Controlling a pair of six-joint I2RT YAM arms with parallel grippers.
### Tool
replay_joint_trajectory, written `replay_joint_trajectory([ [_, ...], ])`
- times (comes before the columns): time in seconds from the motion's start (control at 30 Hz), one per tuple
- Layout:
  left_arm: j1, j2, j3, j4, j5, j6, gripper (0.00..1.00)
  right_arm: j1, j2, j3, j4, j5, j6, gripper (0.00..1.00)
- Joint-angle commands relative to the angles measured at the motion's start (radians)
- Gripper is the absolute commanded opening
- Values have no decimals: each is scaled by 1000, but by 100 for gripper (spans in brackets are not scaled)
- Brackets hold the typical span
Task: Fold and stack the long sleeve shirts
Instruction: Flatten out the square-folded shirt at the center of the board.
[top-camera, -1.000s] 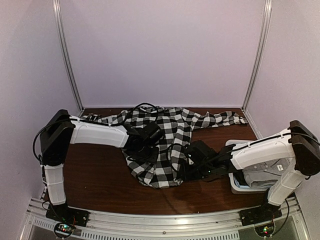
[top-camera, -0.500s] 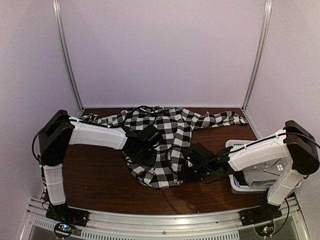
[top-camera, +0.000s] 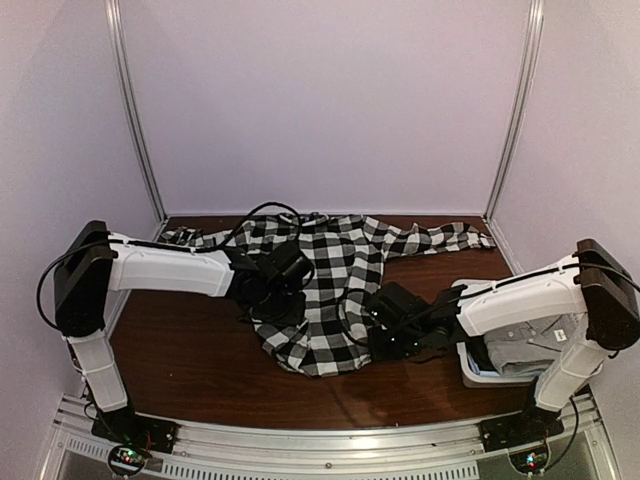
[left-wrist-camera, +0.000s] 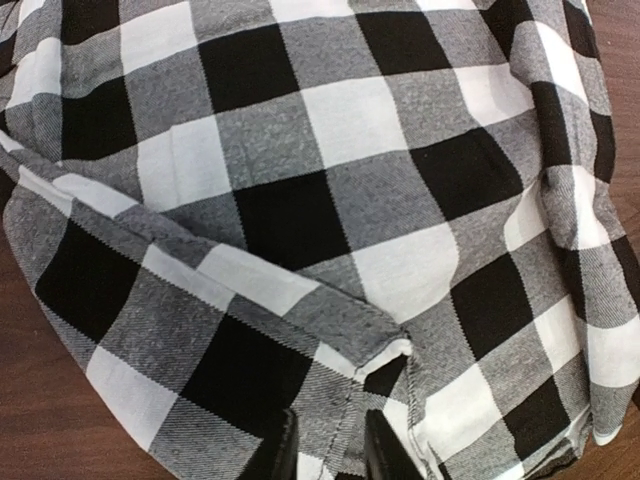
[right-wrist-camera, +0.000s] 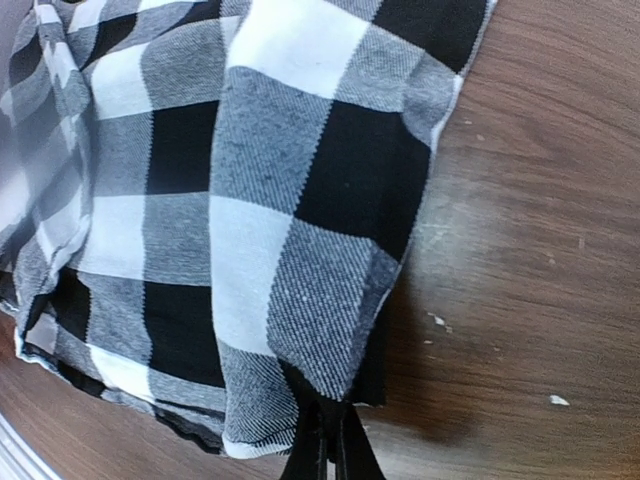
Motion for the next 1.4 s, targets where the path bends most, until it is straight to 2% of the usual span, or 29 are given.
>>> replay_joint_trajectory([
  [0.0, -2, 54, 79, 33, 29, 20, 32, 4, -56, 13, -147, 138, -17, 0],
  [0.07, -7, 86, 109, 32, 27, 30, 39, 4, -60, 9, -175, 164, -15, 0],
  [0.17, -9, 127, 140, 32, 28, 35, 44, 3, -66, -3, -191, 180, -10, 0],
  [0.5, -12, 203, 172, -8, -18, 10, 43, 4, -39, -14, -218, 219, -14, 0],
  [0.6, -16, 201, 173, -9, -22, 7, 37, 2, -28, -16, -230, 237, -16, 0],
  [0.7, -17, 185, 160, -16, -31, 1, 22, 0, -21, -20, -238, 242, -20, 0],
  [0.77, -17, 162, 141, -31, -46, -11, 7, 1, -18, -24, -243, 243, -25, 0],
  [0.83, -17, 121, 102, -36, -55, -23, 0, 1, -17, -29, -252, 245, -30, 0],
  [1.03, -16, -83, -76, -102, -91, -110, 0, 1, -28, -58, -277, 225, -61, 0],
  [1.37, -16, -484, -481, -301, -86, -418, 0, 2, -108, -117, -344, 126, -110, 0],
])
